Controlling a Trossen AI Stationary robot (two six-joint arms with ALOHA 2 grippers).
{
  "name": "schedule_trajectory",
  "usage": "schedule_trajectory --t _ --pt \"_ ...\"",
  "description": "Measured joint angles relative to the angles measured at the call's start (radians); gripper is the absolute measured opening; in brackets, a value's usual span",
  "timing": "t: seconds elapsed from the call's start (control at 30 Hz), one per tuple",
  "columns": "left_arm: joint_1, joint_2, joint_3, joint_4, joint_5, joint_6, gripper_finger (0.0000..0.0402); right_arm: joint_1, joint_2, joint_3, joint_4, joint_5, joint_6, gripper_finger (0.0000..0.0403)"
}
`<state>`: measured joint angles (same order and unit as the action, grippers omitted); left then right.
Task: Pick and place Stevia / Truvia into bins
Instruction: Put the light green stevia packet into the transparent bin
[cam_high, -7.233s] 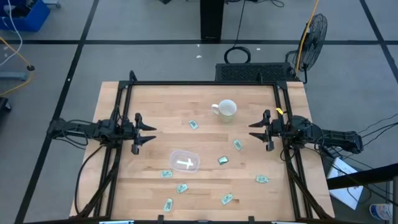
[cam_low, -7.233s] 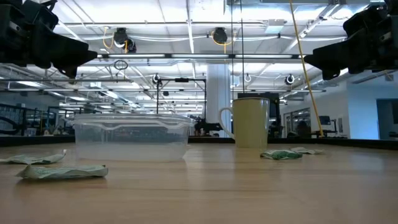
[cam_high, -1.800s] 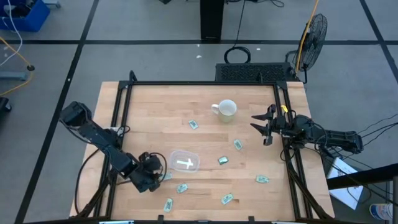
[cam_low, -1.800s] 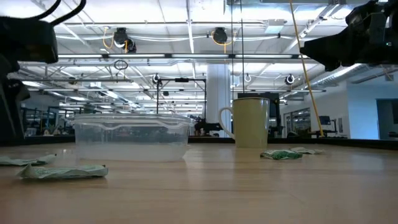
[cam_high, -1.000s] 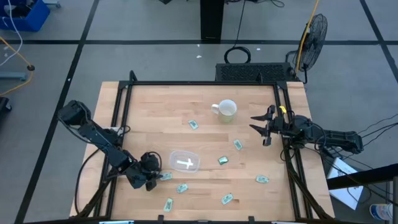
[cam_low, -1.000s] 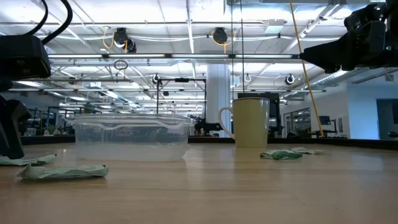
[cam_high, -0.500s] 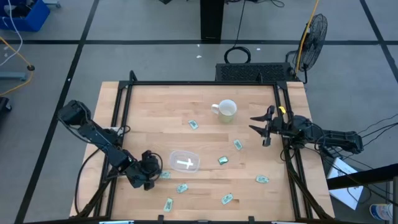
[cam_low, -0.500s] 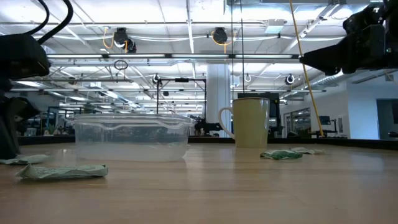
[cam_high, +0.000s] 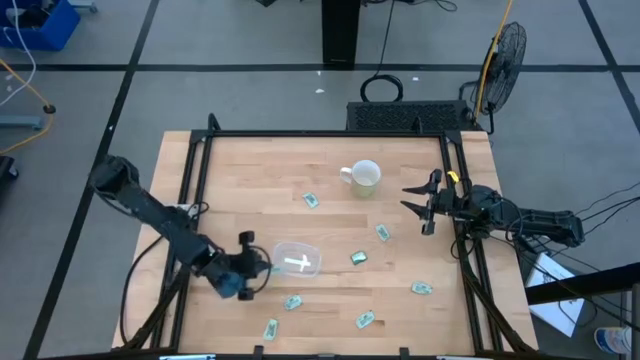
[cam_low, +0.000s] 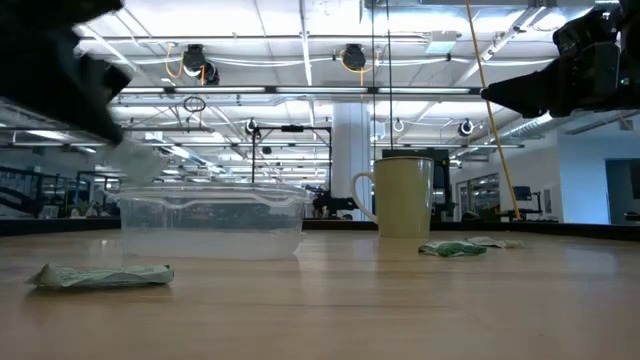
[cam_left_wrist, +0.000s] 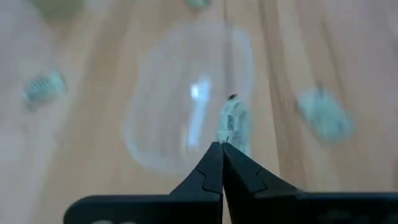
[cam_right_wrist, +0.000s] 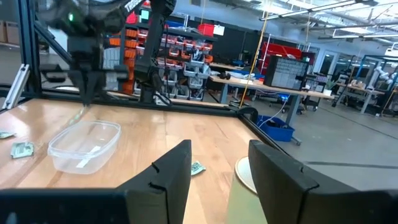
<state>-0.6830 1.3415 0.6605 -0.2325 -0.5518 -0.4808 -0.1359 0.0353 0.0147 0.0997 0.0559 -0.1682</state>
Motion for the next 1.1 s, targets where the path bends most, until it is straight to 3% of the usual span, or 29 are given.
schedule_trajectory --t 0.17,0.47,0.8,1.1 --pt "0.146 0.012 0.039 0.003 0.083 0.12 0.0003 0.0 0.0 0.0 0.001 0.0 -0.001 0.0155" --pt "0.368 0.103 0.041 -0.001 0.347 0.104 0.0008 0.0 0.0 0.0 0.001 0.0 0.022 0.0155" --pt "0.411 0.105 0.041 0.0 0.409 0.071 0.0021 0.001 0.012 0.0 0.001 -0.008 0.017 0.0171" --pt "0.421 0.105 0.05 0.004 0.394 0.06 0.0094 0.045 0.174 0.047 0.002 -0.027 0.063 0.0212"
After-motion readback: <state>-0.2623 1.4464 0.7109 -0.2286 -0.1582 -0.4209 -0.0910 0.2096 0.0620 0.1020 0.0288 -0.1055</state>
